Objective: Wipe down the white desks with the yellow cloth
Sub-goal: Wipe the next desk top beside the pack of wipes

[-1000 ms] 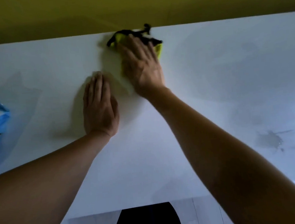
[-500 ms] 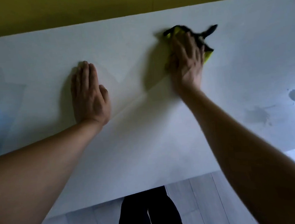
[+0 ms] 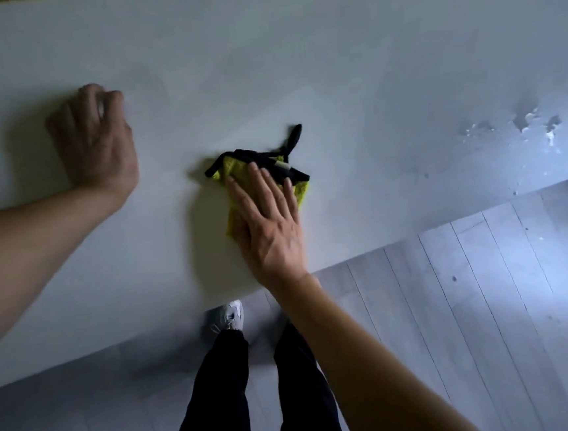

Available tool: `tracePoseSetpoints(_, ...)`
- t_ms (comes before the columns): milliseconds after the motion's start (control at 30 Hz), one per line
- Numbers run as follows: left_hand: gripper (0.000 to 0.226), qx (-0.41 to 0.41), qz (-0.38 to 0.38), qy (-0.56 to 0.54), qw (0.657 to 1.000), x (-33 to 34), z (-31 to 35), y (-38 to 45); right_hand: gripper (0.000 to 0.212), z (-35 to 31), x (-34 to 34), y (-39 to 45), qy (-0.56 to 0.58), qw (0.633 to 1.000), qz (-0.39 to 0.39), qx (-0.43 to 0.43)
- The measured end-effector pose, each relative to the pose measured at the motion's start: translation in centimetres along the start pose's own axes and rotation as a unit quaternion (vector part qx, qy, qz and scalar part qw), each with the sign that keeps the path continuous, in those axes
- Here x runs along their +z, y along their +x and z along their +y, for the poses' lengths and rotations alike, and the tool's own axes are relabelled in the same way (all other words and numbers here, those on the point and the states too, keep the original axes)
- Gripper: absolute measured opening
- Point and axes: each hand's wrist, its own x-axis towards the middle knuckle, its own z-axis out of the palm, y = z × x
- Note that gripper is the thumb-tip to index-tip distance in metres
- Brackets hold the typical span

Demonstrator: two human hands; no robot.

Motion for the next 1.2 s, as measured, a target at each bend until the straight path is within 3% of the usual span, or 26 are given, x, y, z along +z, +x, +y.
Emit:
tracePoseSetpoints(267, 0.040, 0.017, 0.015, -0.150, 0.988, -0.7, 9.4, -8.2, 0.056, 1.1, -0.5, -0.9, 0.006, 1.000, -0.011, -0.027)
tracePoseSetpoints(433, 0.047, 0.011, 0.004, -0.171, 0.985, -0.7, 16.2, -13.6, 0.057, 6.5, -2.8, -3.0, 0.003, 0.999, -0.011, -0.038)
tracePoseSetpoints(733, 0.053, 0.013, 0.013, -0.111, 0.994, 0.5, 18.9, -14.8, 0.054, 24.2, -10.8, -4.1, -0.039, 0.983, 0.109, 0.141)
tracePoseSetpoints(900, 0.054, 0.004, 0.021, -0.103, 0.994, 0.9, 18.9, -14.7, 0.056, 20.4, -8.8, -2.9, -0.062, 0.952, 0.169, 0.246)
tracePoseSetpoints(1000, 0.053, 0.009, 0.029, -0.106, 0.994, 1.1, 18.6, -14.6, 0.057, 13.8, -5.5, -2.9, -0.005, 0.983, 0.130, 0.128)
tracePoseSetpoints(1100, 0.051, 0.000, 0.033, -0.112, 0.993, 1.3, 18.3, -14.4, 0.061, 8.3, -3.4, -3.6, 0.000, 1.000, 0.018, -0.016)
tracePoseSetpoints(1200, 0.050, -0.001, 0.033, -0.117, 0.993, 1.1, 18.5, -14.3, 0.060, 9.7, -4.0, -3.4, -0.001, 0.996, -0.025, -0.081)
